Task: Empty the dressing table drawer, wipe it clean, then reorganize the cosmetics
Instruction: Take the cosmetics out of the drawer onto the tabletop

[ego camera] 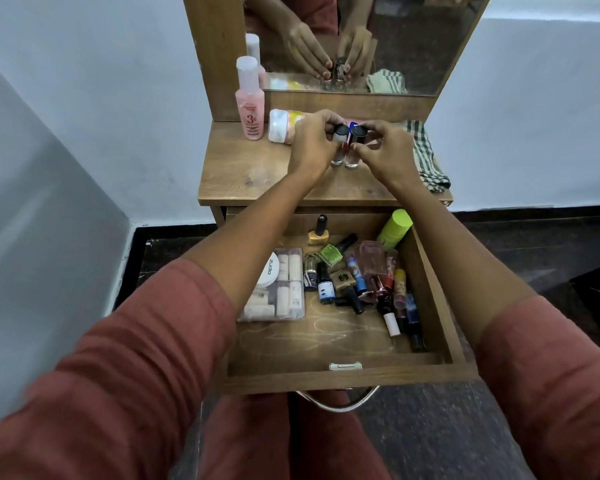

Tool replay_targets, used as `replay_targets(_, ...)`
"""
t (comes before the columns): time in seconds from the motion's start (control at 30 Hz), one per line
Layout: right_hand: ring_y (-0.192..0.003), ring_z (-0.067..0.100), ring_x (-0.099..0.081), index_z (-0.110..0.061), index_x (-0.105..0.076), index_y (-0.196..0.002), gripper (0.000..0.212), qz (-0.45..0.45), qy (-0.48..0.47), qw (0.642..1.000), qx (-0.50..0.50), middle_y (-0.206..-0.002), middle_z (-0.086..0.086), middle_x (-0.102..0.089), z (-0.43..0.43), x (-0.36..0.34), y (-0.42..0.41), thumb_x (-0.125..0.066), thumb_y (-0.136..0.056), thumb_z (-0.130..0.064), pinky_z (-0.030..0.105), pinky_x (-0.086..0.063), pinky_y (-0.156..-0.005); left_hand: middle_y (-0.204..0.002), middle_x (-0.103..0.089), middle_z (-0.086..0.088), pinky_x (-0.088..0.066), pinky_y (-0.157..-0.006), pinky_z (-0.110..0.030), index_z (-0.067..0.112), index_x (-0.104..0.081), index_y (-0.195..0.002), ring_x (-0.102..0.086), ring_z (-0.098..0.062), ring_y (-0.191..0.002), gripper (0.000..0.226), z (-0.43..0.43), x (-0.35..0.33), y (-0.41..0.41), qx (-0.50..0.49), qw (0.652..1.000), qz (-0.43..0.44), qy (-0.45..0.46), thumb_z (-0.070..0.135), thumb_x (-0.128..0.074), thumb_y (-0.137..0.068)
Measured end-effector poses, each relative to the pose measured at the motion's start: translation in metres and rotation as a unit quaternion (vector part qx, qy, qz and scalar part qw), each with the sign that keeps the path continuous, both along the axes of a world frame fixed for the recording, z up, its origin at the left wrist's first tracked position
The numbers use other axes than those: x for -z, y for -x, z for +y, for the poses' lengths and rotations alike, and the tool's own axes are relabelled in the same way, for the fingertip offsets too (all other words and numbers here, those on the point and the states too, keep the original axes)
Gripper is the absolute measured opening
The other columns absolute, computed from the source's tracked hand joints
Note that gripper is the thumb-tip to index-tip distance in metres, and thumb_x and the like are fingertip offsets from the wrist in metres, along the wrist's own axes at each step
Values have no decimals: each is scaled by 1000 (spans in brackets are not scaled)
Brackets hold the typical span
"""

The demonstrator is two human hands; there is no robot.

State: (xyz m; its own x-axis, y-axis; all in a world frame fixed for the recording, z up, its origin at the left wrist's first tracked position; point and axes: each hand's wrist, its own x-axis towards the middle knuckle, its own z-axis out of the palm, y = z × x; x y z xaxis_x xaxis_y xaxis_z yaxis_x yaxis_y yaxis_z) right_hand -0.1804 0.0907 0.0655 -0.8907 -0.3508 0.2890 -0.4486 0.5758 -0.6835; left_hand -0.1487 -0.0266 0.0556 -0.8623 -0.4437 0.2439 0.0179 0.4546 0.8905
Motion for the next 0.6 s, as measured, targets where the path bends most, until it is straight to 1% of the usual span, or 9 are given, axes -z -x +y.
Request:
replay_targets(0.07,-94,20,-62,-1,-58,-118,38,-4,5,1000,-2,-112,14,-66,-1,4,3,-63,-81,-7,15,-43,-74,-89,-65,-3,-47,-62,-6,2,-64,-97,-56,-3,-73,21,-1,1,2,3,1000,-2,2,-5,-65,-77)
replay_targets(0.1,-94,21,-62,-1,-58,-118,38,-5,8,1000,-2,-112,14,-66,-2,4,3,-63,-81,-7,16,-44,-75,-87,-63,-1,-47,-61,-4,2,-64,-98,-55,0,-70,21,-1,1,3,5,1000,-2,0,-5,-64,-78)
replay_targets(0.17,-93,19,-61,-2,-58,-118,38,-4,15,1000,-4,-112,14,-66,-3,6,4,-64,-81,-6,16,-44,-75,-87,-63,-1,-46,-60,-3,2,-64,-98,-55,1,-69,21,-3,1,4,9,1000,-1,-3,-5,-64,-78)
replay_targets(0.23,-92,17,-60,-2,-58,-118,39,-3,15,1000,-4,-111,13,-66,-3,7,4,-65,-79,-5,14,-43,-74,-89,-64,-1,-48,-62,-5,3,-63,-99,-57,-3,-75,23,-3,2,3,9,1000,0,-3,-6,-64,-78)
replay_targets(0.3,-92,15,-60,-2,-58,-118,41,-5,16,1000,-2,-112,13,-66,-3,8,4,-66,-78,-4,14,-43,-74,-89,-62,-1,-49,-62,-6,2,-62,-102,-58,-4,-76,26,-3,4,0,10,1000,2,-9,-8,-63,-77)
replay_targets(0.4,-92,16,-61,-3,-57,-119,44,-11,12,1000,0,-114,12,-65,-3,9,4,-68,-77,-3,15,-44,-75,-87,-59,-2,-49,-60,-5,-1,-61,-103,-54,1,-68,30,-3,5,-5,9,1000,2,-17,-12,-61,-76)
replay_targets(0.5,-87,12,-58,-3,-55,-122,49,-10,16,1000,5,-114,13,-65,-2,8,2,-70,-76,-4,17,-48,-78,-84,-55,-2,-47,-59,-4,0,-61,-105,-49,0,-64,29,-4,6,-8,-11,1000,-6,-11,-13,-57,-79)
replay_targets(0.53,-86,12,-55,-2,-54,-123,50,-7,18,1000,11,-113,14,-64,-1,9,1,-70,-75,-4,17,-48,-79,-80,-54,0,-47,-59,-4,-1,-60,-105,-49,0,-64,29,-5,6,-10,-17,1000,-9,-9,-13,-55,-80)
replay_targets(0.6,-88,12,-52,-1,-52,-125,52,2,20,1000,23,-113,16,-62,2,9,-2,-71,-76,-6,12,-43,-75,-74,-52,3,-47,-59,-6,0,-60,-103,-48,0,-63,26,-6,6,-16,-27,1000,-11,-4,-13,-53,-81)
